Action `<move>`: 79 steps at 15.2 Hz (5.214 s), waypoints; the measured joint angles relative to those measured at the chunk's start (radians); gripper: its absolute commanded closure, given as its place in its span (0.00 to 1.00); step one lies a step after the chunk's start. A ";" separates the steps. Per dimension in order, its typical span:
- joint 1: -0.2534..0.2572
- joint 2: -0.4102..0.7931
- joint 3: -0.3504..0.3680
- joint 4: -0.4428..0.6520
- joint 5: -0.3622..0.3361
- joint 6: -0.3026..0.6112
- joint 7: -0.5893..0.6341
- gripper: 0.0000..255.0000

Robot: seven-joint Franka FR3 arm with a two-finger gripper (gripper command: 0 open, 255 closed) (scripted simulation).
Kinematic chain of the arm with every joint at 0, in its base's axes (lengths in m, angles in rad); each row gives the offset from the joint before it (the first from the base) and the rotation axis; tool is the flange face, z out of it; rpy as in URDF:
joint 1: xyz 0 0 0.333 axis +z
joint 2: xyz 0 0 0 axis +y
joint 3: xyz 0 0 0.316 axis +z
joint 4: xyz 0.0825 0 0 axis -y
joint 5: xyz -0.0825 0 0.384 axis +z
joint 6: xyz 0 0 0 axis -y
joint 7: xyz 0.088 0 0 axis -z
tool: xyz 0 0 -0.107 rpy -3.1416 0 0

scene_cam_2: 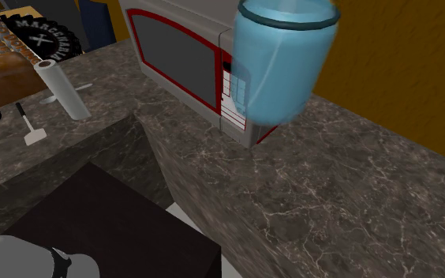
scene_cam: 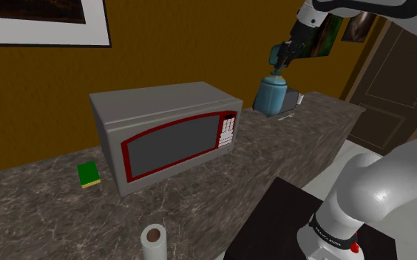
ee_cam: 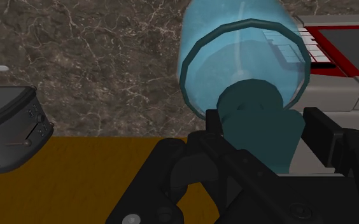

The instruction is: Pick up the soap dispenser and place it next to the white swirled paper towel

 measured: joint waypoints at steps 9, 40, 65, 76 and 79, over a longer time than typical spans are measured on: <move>0.013 0.064 -0.005 0.183 0.020 -0.121 -0.012 1.00; 0.142 0.142 0.554 0.278 0.047 -0.194 0.661 1.00; 0.429 0.769 0.927 0.934 -0.297 -0.377 1.186 1.00; 0.339 0.626 0.916 0.587 -0.198 -0.152 1.204 1.00; 0.328 0.601 0.913 0.515 -0.183 -0.101 1.209 1.00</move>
